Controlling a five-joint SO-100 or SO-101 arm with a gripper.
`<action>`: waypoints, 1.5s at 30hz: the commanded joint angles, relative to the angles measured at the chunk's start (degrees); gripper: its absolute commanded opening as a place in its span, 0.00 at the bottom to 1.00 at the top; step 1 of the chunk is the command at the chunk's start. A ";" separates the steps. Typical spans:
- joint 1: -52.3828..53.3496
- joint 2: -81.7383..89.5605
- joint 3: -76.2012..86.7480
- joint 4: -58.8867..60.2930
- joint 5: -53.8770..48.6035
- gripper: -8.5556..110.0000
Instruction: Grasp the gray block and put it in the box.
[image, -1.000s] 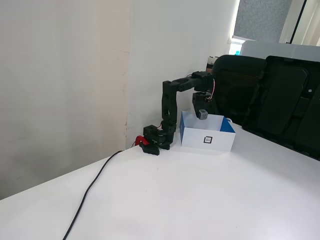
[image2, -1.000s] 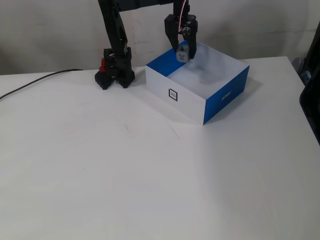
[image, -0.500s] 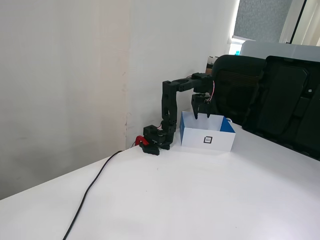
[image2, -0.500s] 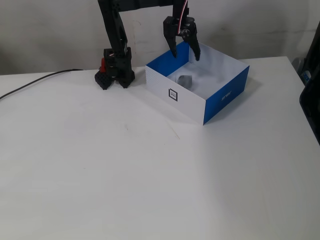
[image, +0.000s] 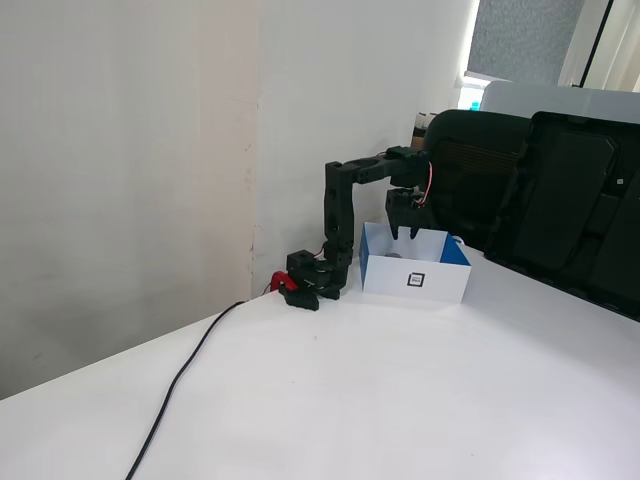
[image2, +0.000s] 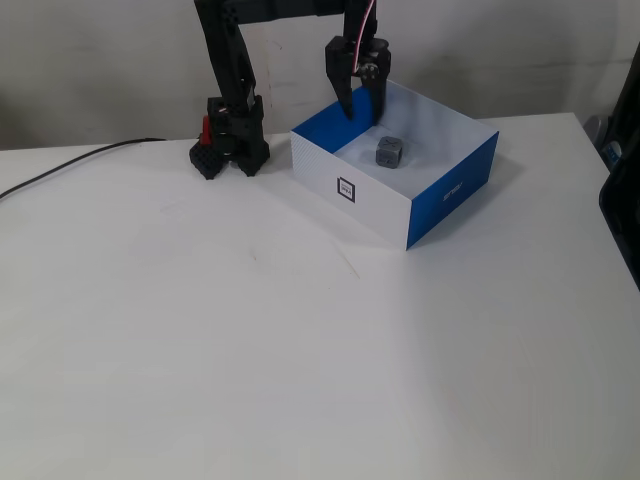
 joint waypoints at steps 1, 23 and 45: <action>-3.34 4.66 -2.29 -0.70 0.18 0.07; -37.44 6.42 -6.33 -3.96 -5.36 0.07; -66.18 13.62 16.35 -25.75 -23.73 0.07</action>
